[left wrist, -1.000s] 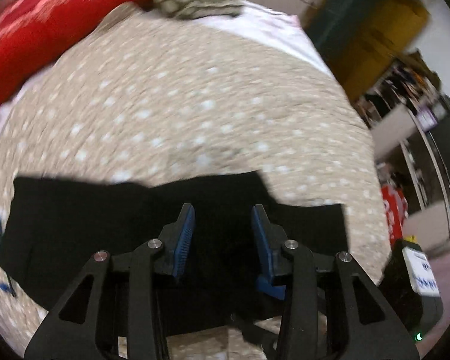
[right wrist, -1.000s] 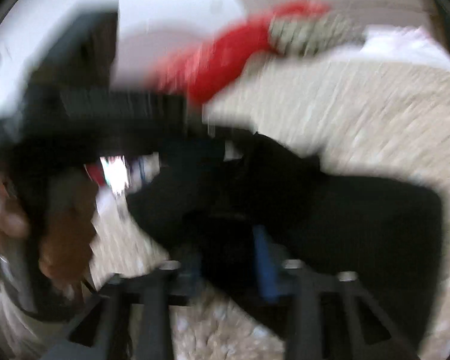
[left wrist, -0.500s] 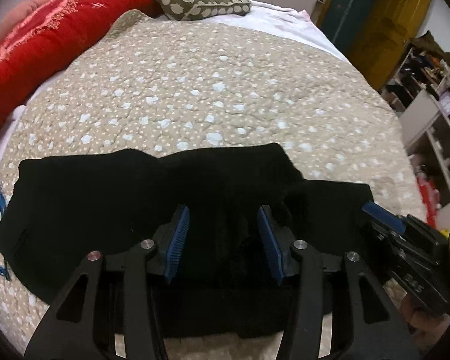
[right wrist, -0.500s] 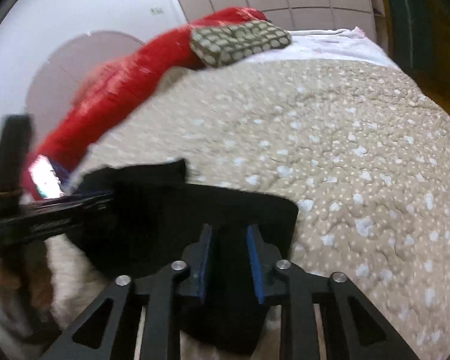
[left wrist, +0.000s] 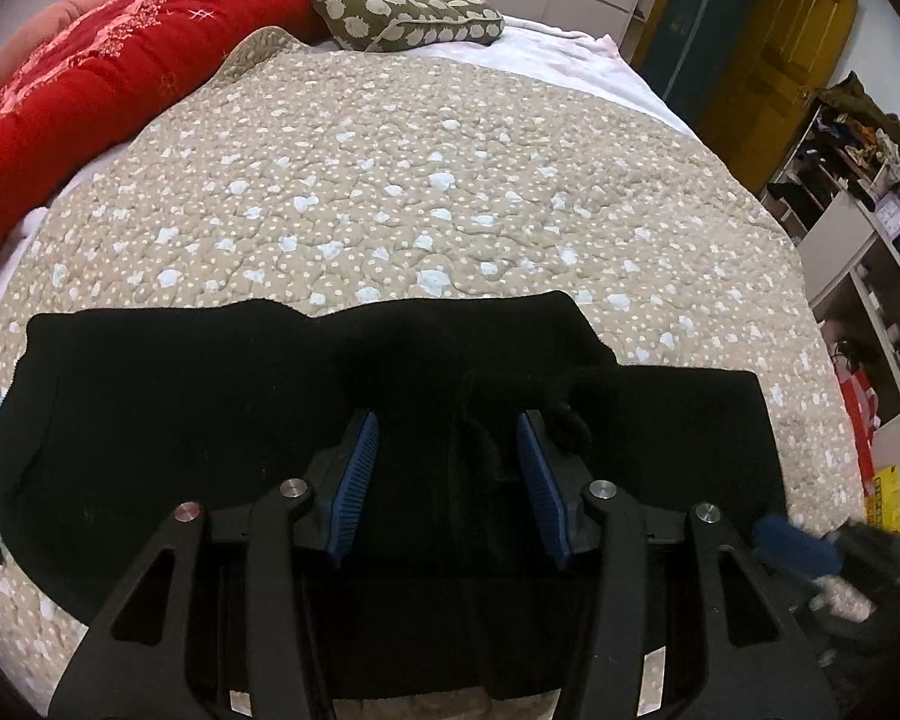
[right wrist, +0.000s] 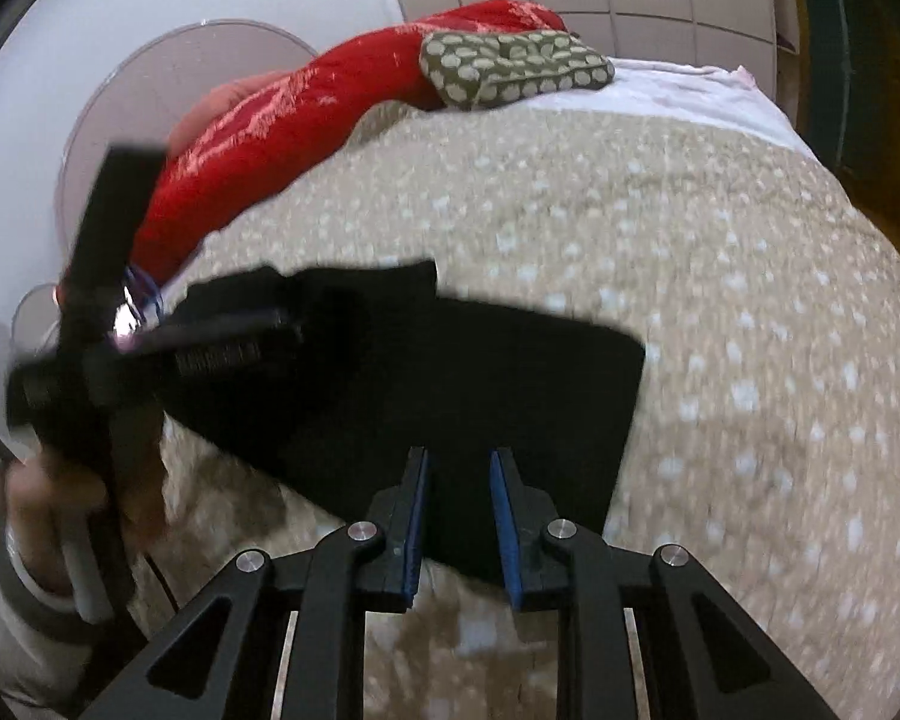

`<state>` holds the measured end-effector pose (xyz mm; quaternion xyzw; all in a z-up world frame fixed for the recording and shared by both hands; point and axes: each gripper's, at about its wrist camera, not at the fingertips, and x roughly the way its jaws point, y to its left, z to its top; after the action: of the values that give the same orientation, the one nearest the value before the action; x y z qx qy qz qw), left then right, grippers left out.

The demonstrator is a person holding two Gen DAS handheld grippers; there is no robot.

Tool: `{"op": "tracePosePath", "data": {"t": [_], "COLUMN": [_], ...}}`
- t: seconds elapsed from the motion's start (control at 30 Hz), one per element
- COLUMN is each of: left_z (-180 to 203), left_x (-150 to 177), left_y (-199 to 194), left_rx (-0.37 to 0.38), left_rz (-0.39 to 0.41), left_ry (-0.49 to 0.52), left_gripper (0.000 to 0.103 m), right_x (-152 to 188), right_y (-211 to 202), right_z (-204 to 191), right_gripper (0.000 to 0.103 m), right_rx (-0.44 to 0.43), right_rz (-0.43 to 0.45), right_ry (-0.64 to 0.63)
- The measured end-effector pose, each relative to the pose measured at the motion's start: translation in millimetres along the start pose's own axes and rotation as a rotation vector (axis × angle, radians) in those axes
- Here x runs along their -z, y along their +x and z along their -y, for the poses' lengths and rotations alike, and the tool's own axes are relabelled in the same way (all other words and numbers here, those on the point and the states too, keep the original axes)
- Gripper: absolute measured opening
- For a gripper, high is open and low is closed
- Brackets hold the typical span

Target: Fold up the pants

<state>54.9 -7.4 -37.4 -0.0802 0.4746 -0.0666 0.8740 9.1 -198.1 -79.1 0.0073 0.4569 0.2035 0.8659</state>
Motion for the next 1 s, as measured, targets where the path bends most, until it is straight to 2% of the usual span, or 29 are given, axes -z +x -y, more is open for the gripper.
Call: {"op": "tracePosePath", "data": {"t": [0.13,0.33,0.47,0.7,0.9,1.0], "left_z": [-0.8,-16.8,-29.9,-48.0,-51.1,-51.5], "left_x": [2.4,5.6,16.0,27.7,28.5,29.4], "left_y": [-4.6,-23.0,-34.2,-42.7,-44.5,-47.5], "left_rx": [0.001,-0.012,-0.035,-0.027,-0.013,-0.011], "left_rz": [0.004,-0.014,-0.016,-0.019,-0.015,-0.012], "left_ry": [-0.003,-0.041,-0.041,-0.080,-0.107,-0.108], "left_gripper": [0.048,0.048,0.048,0.048,0.048,0.048], "right_x": [7.1,-22.5,-44.0,-70.0,-86.3,-90.2], "right_y": [1.9,-5.0,13.9,64.4,85.0,81.1], "right_z": [3.1,-9.3,-22.3,-47.5,-56.4,-58.4], "right_gripper": [0.020,0.020,0.020,0.020,0.020,0.020], "right_rx": [-0.011,-0.024,-0.062,-0.026,-0.004,-0.001], "right_rz": [-0.005,0.031,0.031,-0.009,-0.007,-0.016], "right_ry": [0.031,0.006,-0.011,-0.076,-0.093,-0.103]}}
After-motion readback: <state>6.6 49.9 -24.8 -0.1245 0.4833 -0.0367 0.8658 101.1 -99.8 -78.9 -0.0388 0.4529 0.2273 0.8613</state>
